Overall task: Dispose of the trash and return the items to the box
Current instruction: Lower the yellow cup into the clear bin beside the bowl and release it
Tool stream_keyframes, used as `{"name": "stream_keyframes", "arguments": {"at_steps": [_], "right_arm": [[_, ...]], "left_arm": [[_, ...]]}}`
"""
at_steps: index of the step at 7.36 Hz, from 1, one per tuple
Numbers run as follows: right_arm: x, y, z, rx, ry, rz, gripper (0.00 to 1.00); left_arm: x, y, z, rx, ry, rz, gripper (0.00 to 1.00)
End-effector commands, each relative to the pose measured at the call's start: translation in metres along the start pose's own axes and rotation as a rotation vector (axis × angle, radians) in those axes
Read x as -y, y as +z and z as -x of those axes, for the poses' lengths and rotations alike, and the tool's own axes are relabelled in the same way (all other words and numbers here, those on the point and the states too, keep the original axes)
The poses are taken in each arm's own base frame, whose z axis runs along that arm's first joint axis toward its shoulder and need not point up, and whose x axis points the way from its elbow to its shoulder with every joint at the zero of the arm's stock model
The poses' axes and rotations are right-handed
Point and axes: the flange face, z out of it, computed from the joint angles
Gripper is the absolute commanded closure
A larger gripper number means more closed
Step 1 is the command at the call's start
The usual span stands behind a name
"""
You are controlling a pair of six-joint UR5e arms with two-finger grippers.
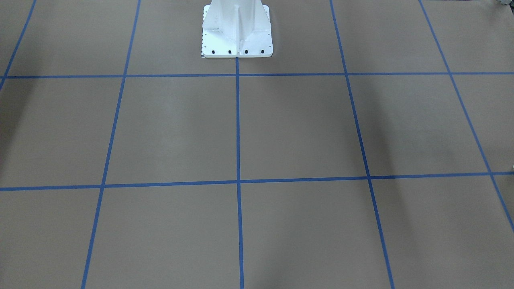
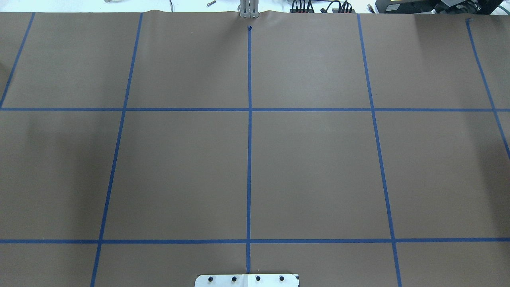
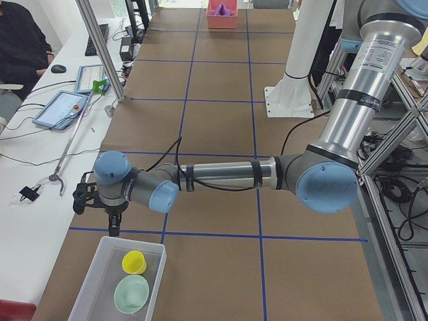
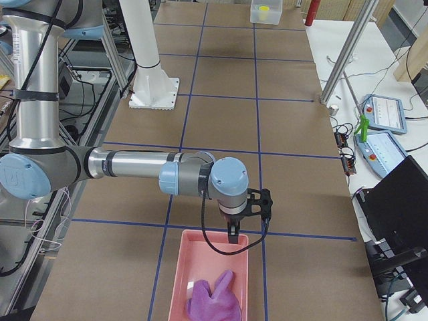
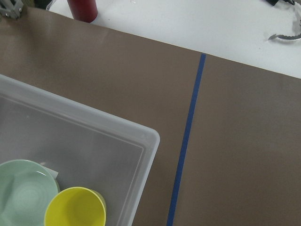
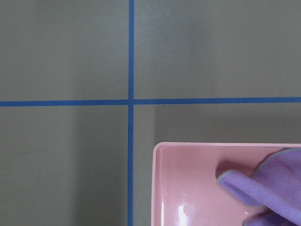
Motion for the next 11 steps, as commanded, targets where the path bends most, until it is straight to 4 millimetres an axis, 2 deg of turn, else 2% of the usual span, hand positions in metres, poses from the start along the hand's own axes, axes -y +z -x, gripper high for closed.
{"name": "stream_keyframes", "arguments": {"at_steps": [1, 2, 3, 4, 5, 6, 8, 11], "right_arm": [[-0.009, 0.005, -0.006, -0.006, 0.015, 0.015, 0.0], [-0.005, 0.009, 0.002, -0.005, 0.021, 0.024, 0.0], [-0.001, 0.011, 0.02, -0.006, 0.068, 0.028, 0.0], [0.0, 0.016, 0.031, -0.001, 0.067, 0.039, 0.0], [0.002, 0.022, 0.041, 0.005, 0.09, 0.048, 0.0], [0.005, 0.022, 0.063, 0.004, 0.12, 0.051, 0.0], [0.005, 0.025, 0.081, -0.003, 0.125, 0.061, 0.0], [-0.003, 0.034, 0.082, -0.035, 0.126, 0.077, 0.0]], "left_arm": [[-0.066, -0.046, -0.009, 0.079, 0.14, 0.043, 0.01], [-0.117, -0.047, -0.004, -0.003, 0.135, 0.078, 0.01], [-0.143, -0.056, -0.011, -0.079, 0.131, 0.09, 0.01], [-0.161, -0.051, -0.003, -0.085, 0.122, 0.107, 0.01], [-0.161, -0.05, -0.003, -0.082, 0.123, 0.108, 0.01], [-0.161, -0.05, -0.003, -0.076, 0.126, 0.105, 0.01], [-0.16, -0.049, -0.002, -0.076, 0.123, 0.108, 0.01], [-0.161, -0.046, -0.001, -0.075, 0.12, 0.115, 0.01]]}}
